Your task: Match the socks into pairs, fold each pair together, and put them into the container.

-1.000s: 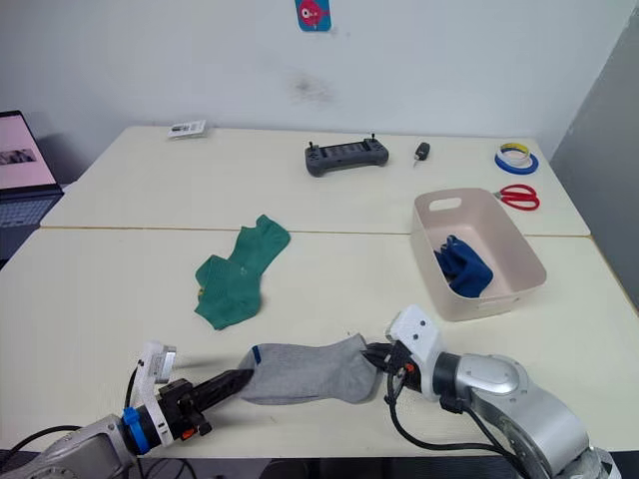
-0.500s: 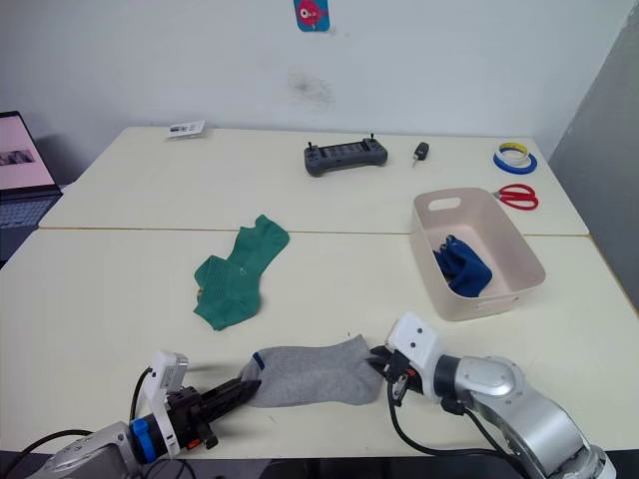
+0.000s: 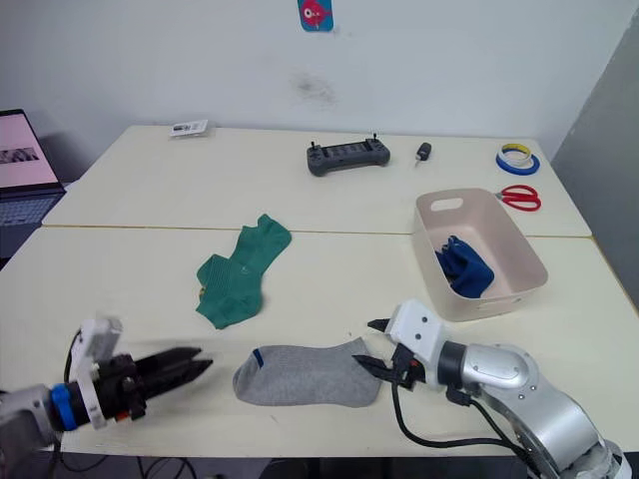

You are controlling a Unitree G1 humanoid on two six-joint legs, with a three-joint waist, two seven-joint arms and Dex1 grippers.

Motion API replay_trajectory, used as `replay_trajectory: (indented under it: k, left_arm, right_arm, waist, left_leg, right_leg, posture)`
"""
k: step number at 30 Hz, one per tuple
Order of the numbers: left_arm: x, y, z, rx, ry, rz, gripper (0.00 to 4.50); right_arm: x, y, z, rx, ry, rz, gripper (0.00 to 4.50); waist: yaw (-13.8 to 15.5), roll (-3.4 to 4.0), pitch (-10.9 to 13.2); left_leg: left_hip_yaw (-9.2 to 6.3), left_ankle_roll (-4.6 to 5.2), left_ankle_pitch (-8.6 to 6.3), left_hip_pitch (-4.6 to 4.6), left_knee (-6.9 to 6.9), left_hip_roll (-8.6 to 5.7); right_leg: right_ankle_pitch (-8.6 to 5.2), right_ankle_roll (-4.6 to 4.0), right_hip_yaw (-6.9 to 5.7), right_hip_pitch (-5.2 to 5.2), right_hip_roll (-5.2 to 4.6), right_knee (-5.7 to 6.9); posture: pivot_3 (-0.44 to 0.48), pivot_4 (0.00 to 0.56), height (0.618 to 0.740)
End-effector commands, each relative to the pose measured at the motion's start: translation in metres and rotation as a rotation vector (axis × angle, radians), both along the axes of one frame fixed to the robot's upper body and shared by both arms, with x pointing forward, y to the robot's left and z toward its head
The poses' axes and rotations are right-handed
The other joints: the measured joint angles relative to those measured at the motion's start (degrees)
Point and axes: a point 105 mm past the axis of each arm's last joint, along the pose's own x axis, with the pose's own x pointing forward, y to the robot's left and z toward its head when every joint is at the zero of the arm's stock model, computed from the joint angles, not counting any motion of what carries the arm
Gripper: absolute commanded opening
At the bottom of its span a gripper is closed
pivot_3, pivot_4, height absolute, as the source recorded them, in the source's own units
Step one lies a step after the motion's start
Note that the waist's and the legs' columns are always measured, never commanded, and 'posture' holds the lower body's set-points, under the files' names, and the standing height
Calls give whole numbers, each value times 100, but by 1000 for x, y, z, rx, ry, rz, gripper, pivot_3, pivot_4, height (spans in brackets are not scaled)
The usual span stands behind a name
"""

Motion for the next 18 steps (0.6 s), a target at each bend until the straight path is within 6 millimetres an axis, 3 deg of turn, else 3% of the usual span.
replay_trajectory:
  k: [1, 4, 7, 13, 18]
  left_arm:
    - [-1, -32, 7, 21, -14, -194, 973]
    - [4, -52, 2, 79, -70, -301, 27]
    - [11, -65, -17, 153, -103, -380, 0]
    - [23, -54, -63, 297, -60, -380, 0]
    - [34, -38, -90, 395, -42, -336, 0]
  right_arm:
    - [-3, 14, 2, 27, -22, 37, 2175]
    - [-3, 24, -14, -4, -10, 54, 1122]
    - [1, 31, -30, -36, -6, 71, 21]
    - [5, 33, -56, -87, 14, 102, 21]
    - [6, 13, -69, -158, 33, 50, 21]
  waist:
    - [1, 2, 1]
    - [-1, 2, 1]
    - [-5, 2, 1]
    - [-7, 3, 2]
    - [15, 15, -15]
  left_leg:
    - [1, 0, 0, 0, 0, -1]
    - [2, 0, 0, -2, 0, 0]
    - [2, 0, 0, 0, -1, 0]
    - [4, 1, 0, 0, 0, 2]
    - [4, 1, 0, 1, 1, -3]
  right_leg:
    - [0, 0, 0, 0, -1, -1]
    - [0, 0, 2, -1, 0, -2]
    - [0, -1, 2, -3, 1, 0]
    - [1, -1, 6, -7, 9, 3]
    - [1, -1, 3, -1, 1, 3]
  posture:
    - [0, 150, 740]
    - [0, 150, 740]
    - [0, 150, 740]
    - [0, 150, 740]
    - [0, 150, 740]
